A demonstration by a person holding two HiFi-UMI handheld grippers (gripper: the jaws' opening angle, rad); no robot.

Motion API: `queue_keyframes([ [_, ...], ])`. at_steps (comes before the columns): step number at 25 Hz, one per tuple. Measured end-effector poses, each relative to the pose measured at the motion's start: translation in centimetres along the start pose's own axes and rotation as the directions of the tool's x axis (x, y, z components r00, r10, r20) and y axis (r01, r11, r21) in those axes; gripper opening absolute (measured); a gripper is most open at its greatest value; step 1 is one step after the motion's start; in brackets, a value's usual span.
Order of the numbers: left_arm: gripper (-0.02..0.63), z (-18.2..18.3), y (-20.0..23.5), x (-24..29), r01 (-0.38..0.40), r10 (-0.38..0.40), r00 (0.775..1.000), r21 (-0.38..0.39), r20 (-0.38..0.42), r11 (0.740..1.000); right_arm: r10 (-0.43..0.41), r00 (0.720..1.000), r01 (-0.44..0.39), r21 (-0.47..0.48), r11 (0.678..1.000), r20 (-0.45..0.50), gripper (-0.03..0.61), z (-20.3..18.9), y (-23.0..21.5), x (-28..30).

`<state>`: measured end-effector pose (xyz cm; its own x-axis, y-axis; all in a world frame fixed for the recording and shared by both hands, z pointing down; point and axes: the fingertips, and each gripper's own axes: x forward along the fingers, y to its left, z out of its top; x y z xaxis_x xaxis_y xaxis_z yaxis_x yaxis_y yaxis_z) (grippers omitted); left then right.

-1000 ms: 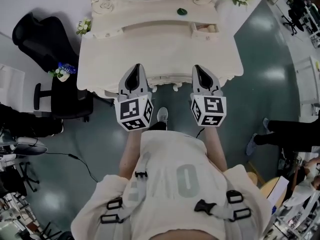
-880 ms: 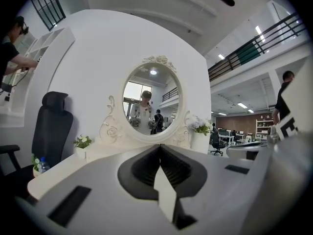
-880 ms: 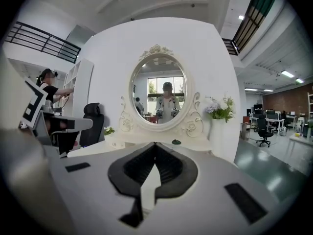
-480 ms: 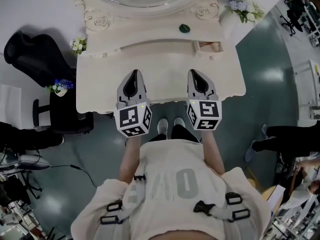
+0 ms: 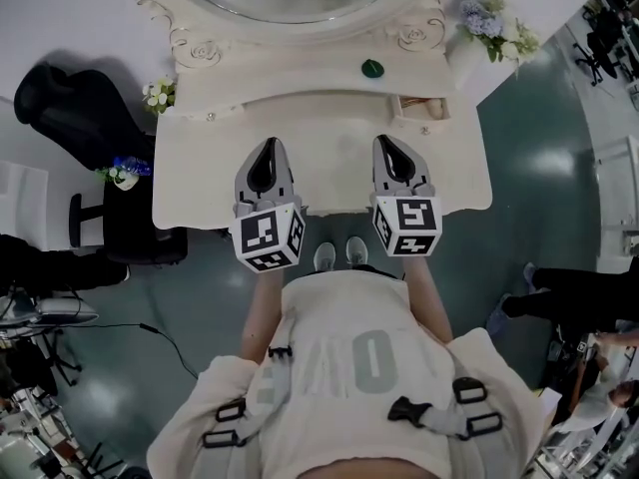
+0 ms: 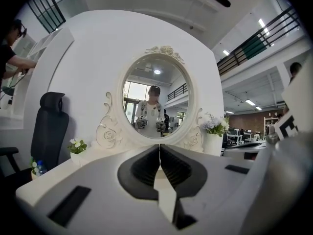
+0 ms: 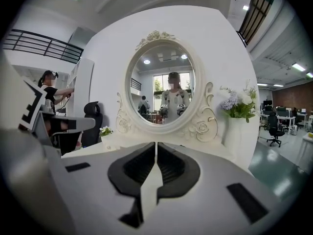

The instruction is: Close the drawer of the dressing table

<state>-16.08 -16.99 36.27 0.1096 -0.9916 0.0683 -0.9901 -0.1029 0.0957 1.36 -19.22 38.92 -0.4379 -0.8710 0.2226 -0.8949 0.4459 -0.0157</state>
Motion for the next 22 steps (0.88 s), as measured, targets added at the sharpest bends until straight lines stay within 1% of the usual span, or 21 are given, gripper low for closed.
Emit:
queue_keyframes([
  [2,0.020,0.1,0.0,0.2,-0.005,0.005,1.000,0.000,0.005,1.000,0.015,1.000,-0.015,0.005,1.000,0.002,0.026,0.0,-0.2,0.2],
  [3,0.020,0.1,0.0,0.4,-0.008,0.008,1.000,0.001,0.003,1.000,0.029,1.000,-0.029,0.011,1.000,0.007,0.073,0.1,-0.2,0.3],
  [4,0.020,0.1,0.0,0.6,-0.011,0.011,1.000,0.003,0.001,1.000,0.045,0.999,-0.045,0.020,0.999,0.013,0.136,0.2,-0.2,0.6],
  [5,0.020,0.0,0.0,0.8,-0.013,0.013,1.000,0.003,-0.002,1.000,0.061,0.998,-0.062,0.030,0.998,0.016,0.263,0.2,-0.2,0.8],
  [6,0.020,-0.1,0.0,1.0,-0.016,0.016,1.000,0.003,-0.005,1.000,0.075,0.997,-0.075,0.041,0.996,0.014,0.337,0.0,-0.2,1.1],
  [9,0.020,-0.4,0.0,1.4,-0.016,0.016,1.000,0.004,-0.013,1.000,0.093,0.996,-0.092,0.050,0.994,-0.010,0.364,-0.8,-0.4,1.5],
  [13,0.020,-0.3,-0.2,1.9,-0.013,0.013,1.000,0.006,-0.010,1.000,0.090,0.996,-0.089,0.033,0.995,-0.018,0.394,-1.1,-0.7,1.7],
  [19,0.020,-0.4,-0.3,2.1,-0.012,0.012,1.000,0.004,-0.012,1.000,0.095,0.995,-0.094,0.043,0.995,-0.025,0.399,-1.2,-0.9,1.8],
  [22,0.020,-0.4,-0.4,2.3,-0.010,0.010,1.000,0.004,-0.015,1.000,0.080,0.996,-0.078,0.062,0.995,-0.036,0.397,-1.5,-1.8,1.9],
])
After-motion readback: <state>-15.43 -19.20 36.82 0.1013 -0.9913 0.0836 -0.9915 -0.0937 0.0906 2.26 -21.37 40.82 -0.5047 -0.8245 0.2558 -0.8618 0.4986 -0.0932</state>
